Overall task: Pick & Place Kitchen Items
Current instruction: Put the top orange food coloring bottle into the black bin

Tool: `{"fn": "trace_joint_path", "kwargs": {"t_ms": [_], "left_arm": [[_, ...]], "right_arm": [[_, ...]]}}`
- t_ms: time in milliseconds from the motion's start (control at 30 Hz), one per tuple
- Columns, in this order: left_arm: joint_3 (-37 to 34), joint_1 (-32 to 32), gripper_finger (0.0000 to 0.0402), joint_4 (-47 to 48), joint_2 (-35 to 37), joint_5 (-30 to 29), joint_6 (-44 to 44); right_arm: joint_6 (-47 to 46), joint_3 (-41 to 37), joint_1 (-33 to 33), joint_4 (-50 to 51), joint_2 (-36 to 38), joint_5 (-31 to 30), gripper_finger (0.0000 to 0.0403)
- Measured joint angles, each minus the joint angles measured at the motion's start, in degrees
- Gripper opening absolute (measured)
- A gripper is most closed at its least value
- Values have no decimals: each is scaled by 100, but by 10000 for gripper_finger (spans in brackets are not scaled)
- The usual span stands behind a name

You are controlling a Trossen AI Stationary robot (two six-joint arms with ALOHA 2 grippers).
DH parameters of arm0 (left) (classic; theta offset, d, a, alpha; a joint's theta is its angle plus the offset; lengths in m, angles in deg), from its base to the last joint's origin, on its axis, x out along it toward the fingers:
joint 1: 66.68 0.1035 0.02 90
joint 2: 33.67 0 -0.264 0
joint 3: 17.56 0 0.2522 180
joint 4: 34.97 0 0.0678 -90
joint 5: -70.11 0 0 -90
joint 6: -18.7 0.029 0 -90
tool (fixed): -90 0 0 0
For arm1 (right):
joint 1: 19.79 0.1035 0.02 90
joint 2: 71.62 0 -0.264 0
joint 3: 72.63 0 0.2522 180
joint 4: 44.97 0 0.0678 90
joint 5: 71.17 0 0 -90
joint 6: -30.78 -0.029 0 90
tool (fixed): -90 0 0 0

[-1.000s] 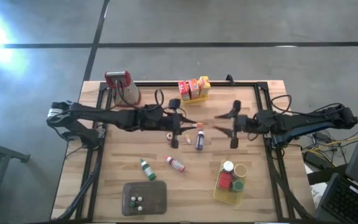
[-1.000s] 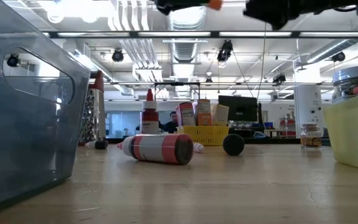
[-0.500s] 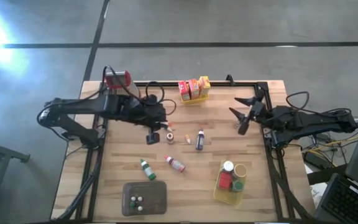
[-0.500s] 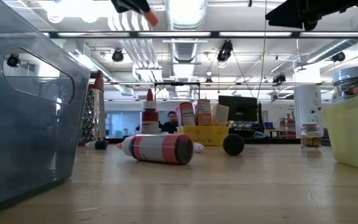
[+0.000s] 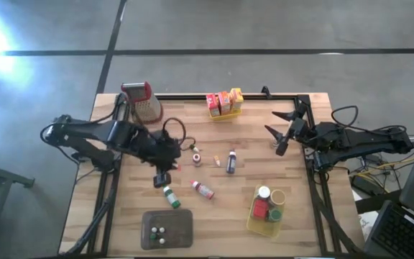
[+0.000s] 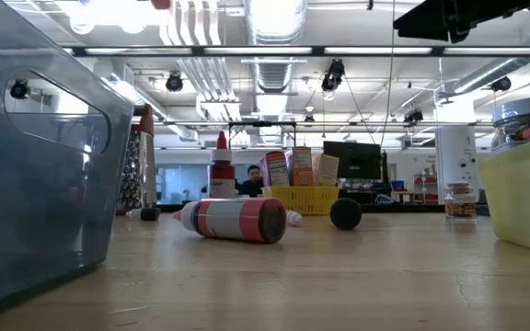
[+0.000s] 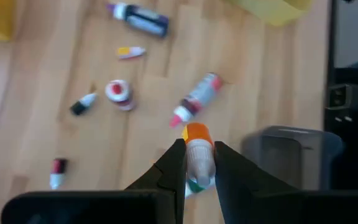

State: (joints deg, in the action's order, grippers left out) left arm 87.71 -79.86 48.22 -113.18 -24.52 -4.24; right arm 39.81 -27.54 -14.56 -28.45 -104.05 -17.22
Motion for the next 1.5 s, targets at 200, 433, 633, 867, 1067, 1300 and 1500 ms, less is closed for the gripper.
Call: {"fn": "trace_joint_path", "kwargs": {"t_ms": [200,433,633,867,1067,1300,1500], "left_arm": [[-2,-534,67,-50,-96,-291,-126],[-2,-981,67,-201,-382,-349,-323],[-4,-1297,67,-192,-764,-362,65],[-9,-1514,67,-190,-1059,-230,1057],[-9,-1622,67,-166,-1119,-113,1412],[-97,-1746,67,-142,-1121,-94,1993],[-297,-1873,67,-152,-1119,-120,2033]], "right_arm": [[1,0,-1,-4,-1,2,281],[1,0,-2,-4,-2,0,304],[0,-2,-2,-2,-1,1,324],[0,-4,-2,-2,-1,0,348],[1,-4,-2,-2,-1,2,361],[1,-4,-2,-2,-1,0,349],[0,-4,-2,-2,3,2,331]]}}
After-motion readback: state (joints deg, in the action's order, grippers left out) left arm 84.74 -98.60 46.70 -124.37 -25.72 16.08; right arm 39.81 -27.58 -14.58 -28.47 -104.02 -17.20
